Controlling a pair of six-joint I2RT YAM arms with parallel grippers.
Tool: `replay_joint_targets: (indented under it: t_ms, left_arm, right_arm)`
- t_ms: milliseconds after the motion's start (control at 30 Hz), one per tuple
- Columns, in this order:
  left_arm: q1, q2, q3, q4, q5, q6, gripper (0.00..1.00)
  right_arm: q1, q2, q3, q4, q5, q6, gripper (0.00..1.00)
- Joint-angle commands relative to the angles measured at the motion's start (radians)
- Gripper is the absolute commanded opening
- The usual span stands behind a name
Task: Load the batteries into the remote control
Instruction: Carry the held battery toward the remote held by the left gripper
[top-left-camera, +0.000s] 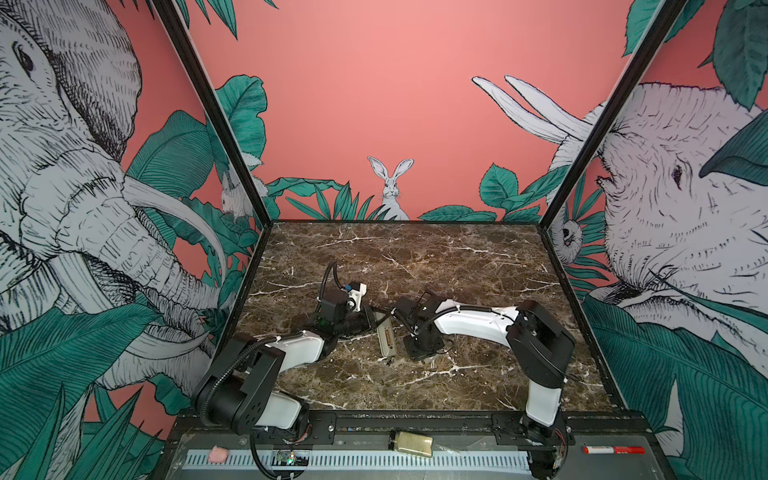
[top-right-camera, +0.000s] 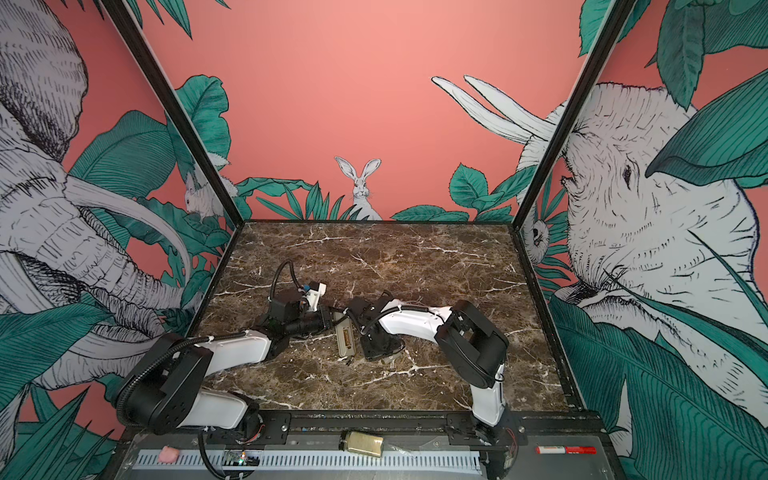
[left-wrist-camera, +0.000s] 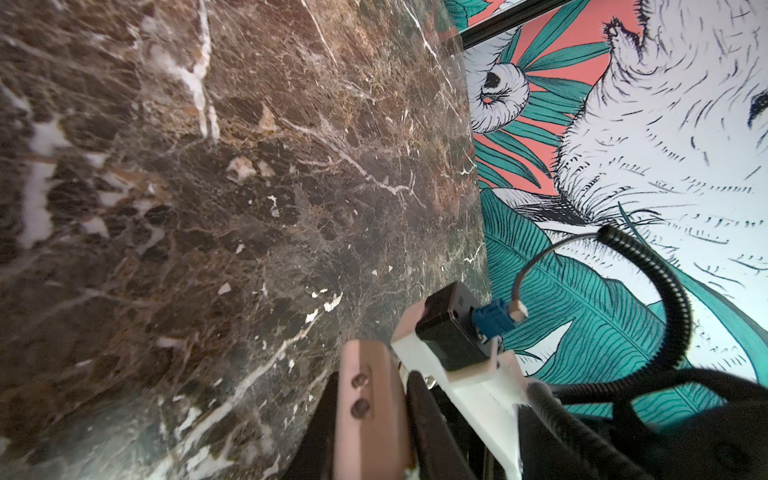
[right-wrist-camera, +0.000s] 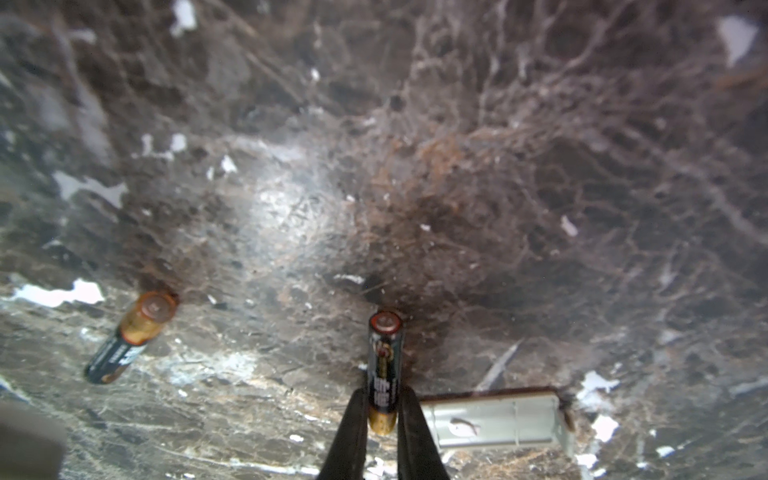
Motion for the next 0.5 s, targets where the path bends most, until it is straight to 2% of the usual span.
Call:
replay_joint_targets:
  t_ms: [0,467]
  left_arm:
    - [-0.006,-0.003,-0.009,0.039,0.000,-0.007,0.00]
    - [-0.005,-0.011,-0.004,0.026,0.003,0.001,0.00]
  right_arm:
    - [-0.002,0.001,0.025,-0.024,0.019,-0.009,0.16]
    - [-0.002,0.030,0.024,-0.010,-0.008,-0.017,0.16]
